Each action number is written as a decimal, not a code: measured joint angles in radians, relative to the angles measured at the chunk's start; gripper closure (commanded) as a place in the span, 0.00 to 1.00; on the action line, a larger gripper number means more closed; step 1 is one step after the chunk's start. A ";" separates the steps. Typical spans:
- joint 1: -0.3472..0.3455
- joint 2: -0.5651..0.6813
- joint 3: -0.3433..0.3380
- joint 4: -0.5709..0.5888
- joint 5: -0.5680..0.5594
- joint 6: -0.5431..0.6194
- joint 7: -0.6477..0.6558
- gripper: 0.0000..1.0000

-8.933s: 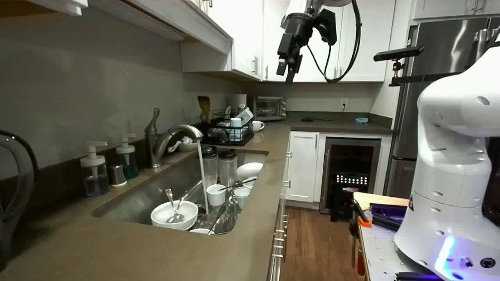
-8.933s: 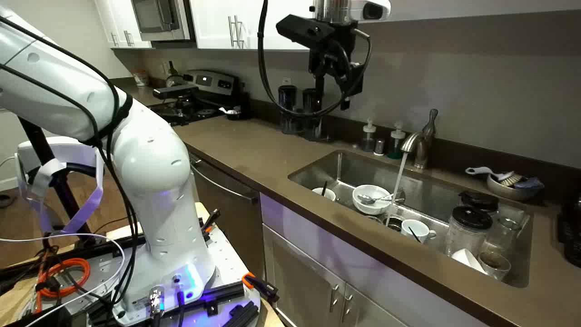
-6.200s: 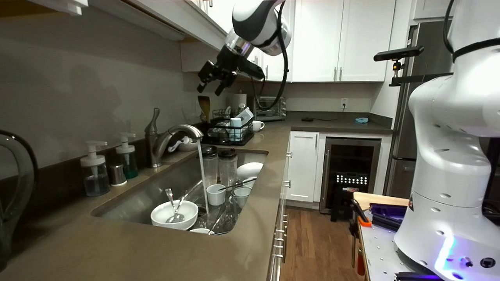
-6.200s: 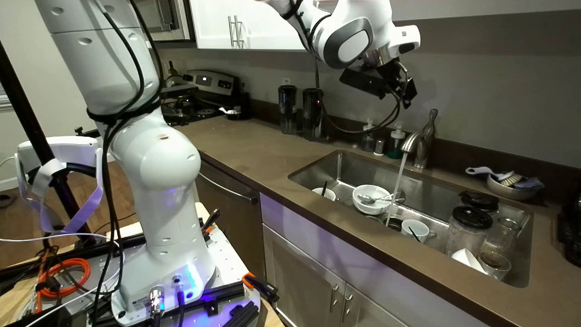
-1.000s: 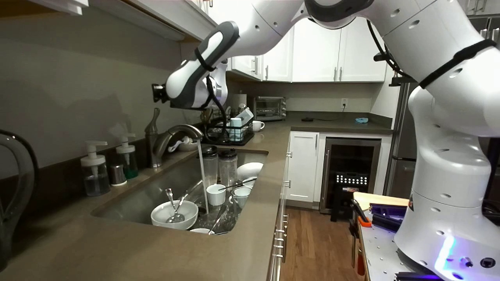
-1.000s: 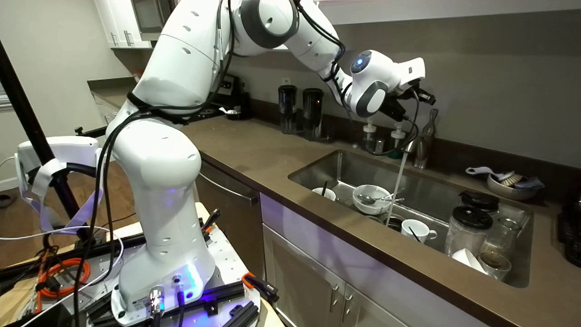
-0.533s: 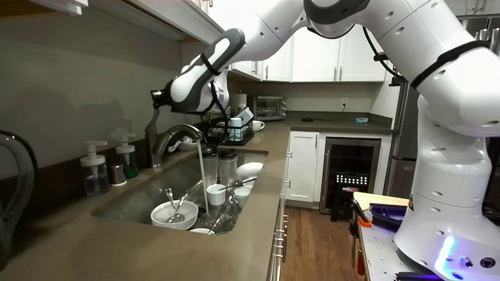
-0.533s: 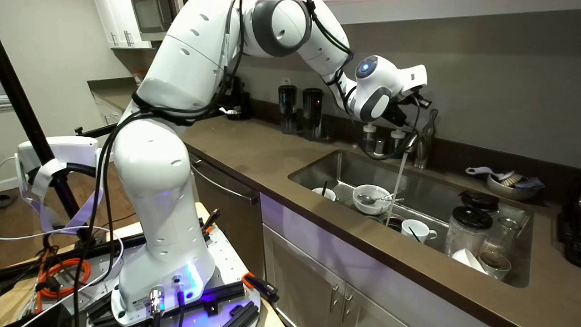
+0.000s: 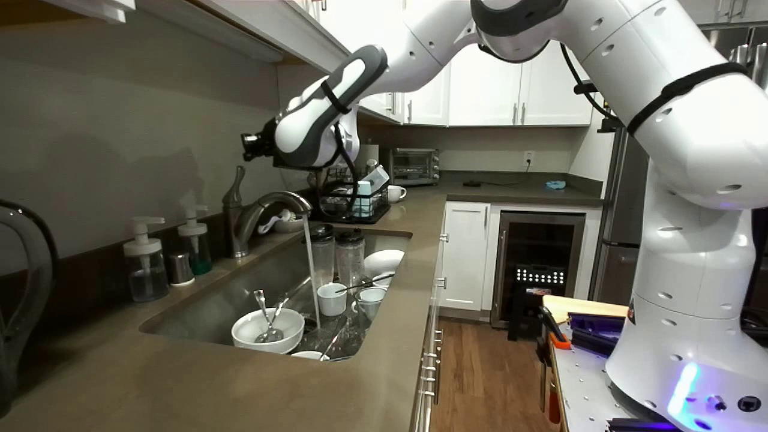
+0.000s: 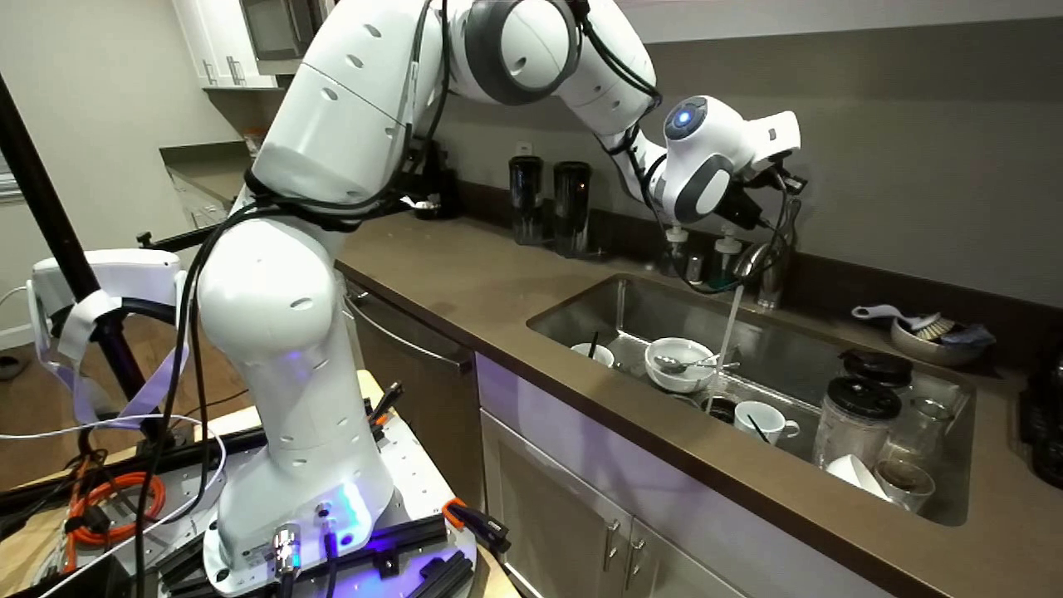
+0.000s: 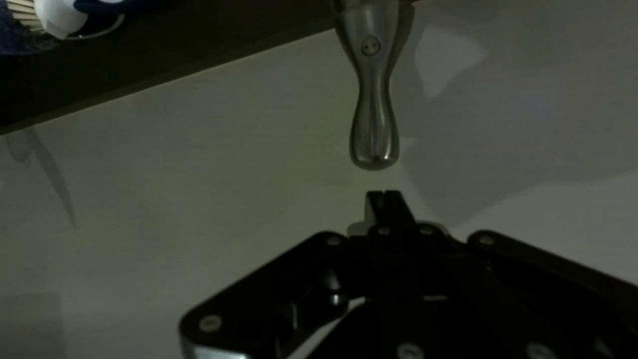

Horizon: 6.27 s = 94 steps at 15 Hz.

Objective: Close the tap

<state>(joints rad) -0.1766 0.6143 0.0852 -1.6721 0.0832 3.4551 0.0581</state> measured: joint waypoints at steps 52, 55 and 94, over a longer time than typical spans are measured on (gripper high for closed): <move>-0.087 0.056 0.087 0.188 -0.078 -0.313 -0.136 0.97; -0.107 0.056 0.114 0.188 -0.078 -0.323 -0.145 0.96; -0.064 0.052 0.064 0.156 -0.076 -0.186 -0.161 0.96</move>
<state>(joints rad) -0.2405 0.6662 0.1496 -1.5164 0.0068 3.2687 -0.1032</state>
